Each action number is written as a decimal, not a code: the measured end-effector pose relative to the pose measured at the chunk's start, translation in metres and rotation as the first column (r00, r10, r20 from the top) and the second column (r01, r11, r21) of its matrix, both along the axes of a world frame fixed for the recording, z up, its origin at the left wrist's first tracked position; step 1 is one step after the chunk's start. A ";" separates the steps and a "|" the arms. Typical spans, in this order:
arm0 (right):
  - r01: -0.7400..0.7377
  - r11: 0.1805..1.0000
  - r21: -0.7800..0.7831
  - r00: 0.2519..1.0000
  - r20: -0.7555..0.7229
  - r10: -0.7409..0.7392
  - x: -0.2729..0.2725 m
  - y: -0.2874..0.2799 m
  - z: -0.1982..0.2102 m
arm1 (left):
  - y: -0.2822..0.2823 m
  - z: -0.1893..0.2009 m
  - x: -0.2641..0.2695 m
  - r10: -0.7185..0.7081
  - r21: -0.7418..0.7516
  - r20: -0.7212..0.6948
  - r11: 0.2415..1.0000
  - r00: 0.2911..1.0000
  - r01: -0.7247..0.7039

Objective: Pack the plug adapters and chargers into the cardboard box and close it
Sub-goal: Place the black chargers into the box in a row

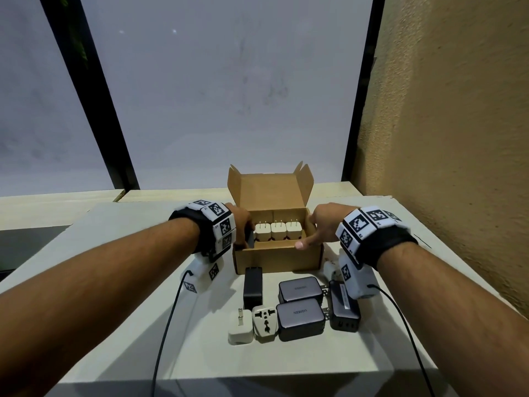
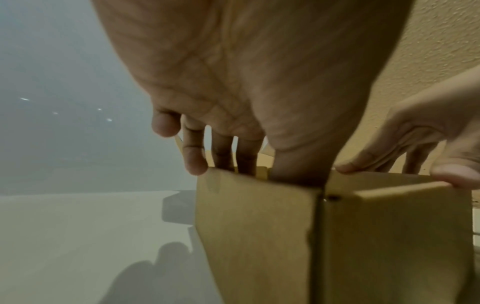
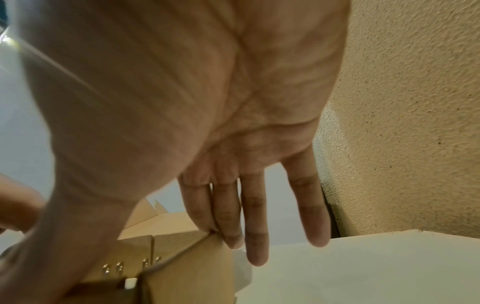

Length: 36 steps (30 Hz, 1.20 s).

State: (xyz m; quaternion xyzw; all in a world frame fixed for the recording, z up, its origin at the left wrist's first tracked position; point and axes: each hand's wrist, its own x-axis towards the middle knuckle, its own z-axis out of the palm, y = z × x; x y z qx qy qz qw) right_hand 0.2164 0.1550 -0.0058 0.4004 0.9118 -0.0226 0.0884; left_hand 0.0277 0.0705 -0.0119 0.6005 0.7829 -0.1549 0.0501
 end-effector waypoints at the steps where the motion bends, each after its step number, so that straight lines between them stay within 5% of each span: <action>1: 0.001 1.000 -0.004 1.000 -0.002 -0.001 0.000 0.000 0.000 | 0.001 0.000 -0.001 -0.002 -0.015 0.004 1.000 1.000 0.002; 11: 0.008 1.000 -0.011 1.000 -0.009 -0.008 0.001 -0.002 0.001 | -0.005 0.009 0.000 -0.098 -0.127 0.049 0.986 0.994 0.104; 18: 0.025 0.999 -0.025 1.000 -0.002 -0.025 0.000 -0.004 0.003 | -0.031 0.011 0.009 -0.236 -0.010 -0.184 0.971 0.954 0.238; 22: 0.020 0.999 -0.028 1.000 -0.006 -0.020 0.002 -0.004 0.001 | -0.068 0.019 0.024 -0.400 0.167 0.100 0.909 0.911 0.381; 25: 0.034 0.998 -0.049 0.999 -0.022 -0.035 0.003 -0.006 0.002 | -0.091 0.011 0.032 -0.391 0.077 0.271 0.920 0.880 0.385; 36: 0.106 0.978 -0.178 0.988 -0.092 -0.124 0.014 -0.007 -0.002 | -0.096 -0.007 0.022 -0.332 0.066 0.297 0.943 0.896 0.327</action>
